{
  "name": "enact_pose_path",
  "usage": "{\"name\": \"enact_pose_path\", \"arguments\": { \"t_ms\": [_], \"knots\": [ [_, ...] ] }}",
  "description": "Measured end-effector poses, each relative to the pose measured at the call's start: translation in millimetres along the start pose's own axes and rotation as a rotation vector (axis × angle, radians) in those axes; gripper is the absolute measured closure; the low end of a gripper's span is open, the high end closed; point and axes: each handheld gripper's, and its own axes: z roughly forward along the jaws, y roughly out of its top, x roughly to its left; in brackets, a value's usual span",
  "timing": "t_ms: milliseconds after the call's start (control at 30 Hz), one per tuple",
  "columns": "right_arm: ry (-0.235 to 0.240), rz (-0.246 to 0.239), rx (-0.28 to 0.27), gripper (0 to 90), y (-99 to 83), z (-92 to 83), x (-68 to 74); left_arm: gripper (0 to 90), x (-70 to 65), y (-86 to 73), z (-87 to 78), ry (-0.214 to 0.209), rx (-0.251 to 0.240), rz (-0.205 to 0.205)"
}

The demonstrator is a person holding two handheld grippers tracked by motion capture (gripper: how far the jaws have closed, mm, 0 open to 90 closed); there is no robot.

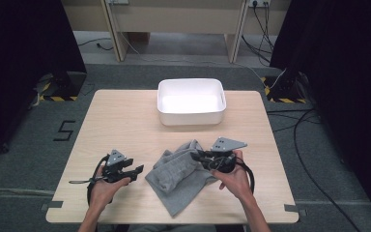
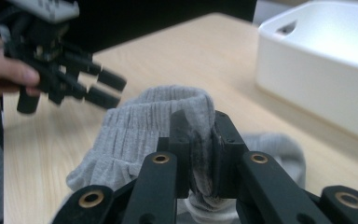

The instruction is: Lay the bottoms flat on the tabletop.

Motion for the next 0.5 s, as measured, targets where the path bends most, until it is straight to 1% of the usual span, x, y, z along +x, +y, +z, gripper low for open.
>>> {"name": "enact_pose_path", "arguments": {
  "t_ms": [33,67,133,167,200,333,367,467,500],
  "knots": [
    [-0.004,0.006,-0.006,81.3,2.5,-2.4,-1.3,44.9,-2.0,0.5,0.6,-0.007,0.001,0.004],
    [-0.019,0.000,-0.014,81.3,6.7,-6.3,-4.6,45.0,-3.6,0.9,1.3,-0.014,0.002,0.010],
    [-0.028,-0.001,-0.028,81.3,12.5,-11.3,-9.7,44.9,-7.2,1.7,3.2,-0.035,0.002,0.021],
    [-0.039,0.002,-0.031,81.3,14.7,-13.2,-12.9,44.9,-9.2,1.7,4.3,-0.043,0.005,0.020],
    [-0.048,0.007,-0.031,81.3,15.8,-14.1,-15.7,44.9,-11.8,1.8,6.0,-0.050,0.006,0.029],
    [-0.099,0.069,-0.010,81.1,13.3,-14.0,-34.8,44.3,-26.2,2.8,17.6,-0.083,0.032,0.076],
    [-0.120,0.091,0.000,81.0,10.4,-13.0,-41.8,43.9,-28.7,3.3,19.7,-0.088,0.036,0.082],
    [-0.162,0.141,0.004,80.5,3.4,-9.5,-58.7,42.5,-38.3,6.4,27.8,-0.107,0.044,0.102],
    [-0.163,0.157,0.003,80.4,2.3,-8.7,-62.0,41.4,-42.0,7.2,31.3,-0.109,0.048,0.103]
  ]
}}
